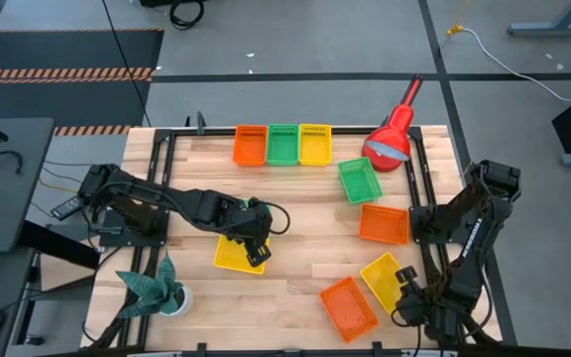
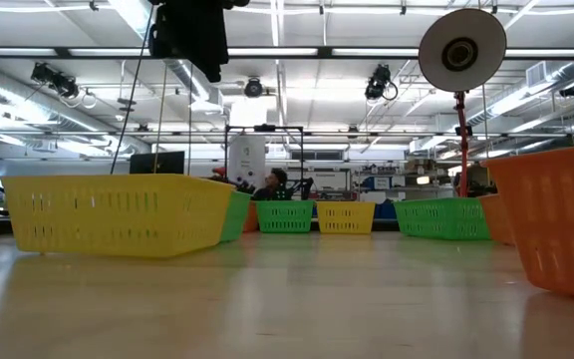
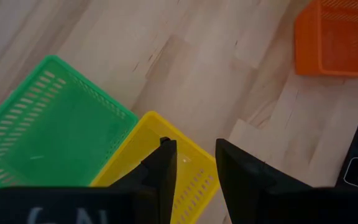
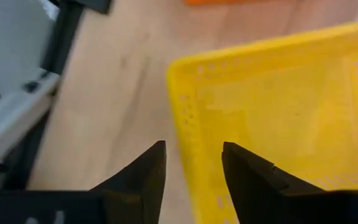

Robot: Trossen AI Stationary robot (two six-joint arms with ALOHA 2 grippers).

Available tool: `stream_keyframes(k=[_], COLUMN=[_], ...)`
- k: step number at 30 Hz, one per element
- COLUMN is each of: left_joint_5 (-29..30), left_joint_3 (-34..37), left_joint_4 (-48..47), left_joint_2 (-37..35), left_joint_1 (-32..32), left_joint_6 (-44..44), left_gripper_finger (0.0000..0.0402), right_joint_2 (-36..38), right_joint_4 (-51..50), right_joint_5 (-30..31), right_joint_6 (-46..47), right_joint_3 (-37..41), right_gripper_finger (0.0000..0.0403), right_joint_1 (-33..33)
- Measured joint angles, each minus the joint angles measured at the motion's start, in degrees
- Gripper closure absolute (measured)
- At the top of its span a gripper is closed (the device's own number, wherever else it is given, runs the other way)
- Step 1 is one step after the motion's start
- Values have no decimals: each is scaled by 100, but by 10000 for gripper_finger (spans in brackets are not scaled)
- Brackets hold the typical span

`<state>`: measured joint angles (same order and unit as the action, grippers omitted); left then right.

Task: Stack baskets by color
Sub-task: Stack the yellow bin on top of the yellow bin

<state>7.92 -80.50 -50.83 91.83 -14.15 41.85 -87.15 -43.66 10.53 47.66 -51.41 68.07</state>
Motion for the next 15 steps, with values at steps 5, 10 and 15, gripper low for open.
stream_keyframes(k=[5,10,15], left_joint_5=[0,0,-4], left_joint_3=[2,0,2], left_joint_4=[0,-2,-11], left_joint_2=[0,0,0], left_joint_1=[0,1,2], left_joint_6=[-2,-17,-17], left_gripper_finger=[285,285,285], right_joint_2=[0,0,0], right_joint_4=[84,500,612], right_joint_5=[116,190,218], right_joint_6=[-33,-289,-339], right_joint_3=[271,543,607], right_gripper_finger=[267,304,375], right_joint_1=[0,-5,-155])
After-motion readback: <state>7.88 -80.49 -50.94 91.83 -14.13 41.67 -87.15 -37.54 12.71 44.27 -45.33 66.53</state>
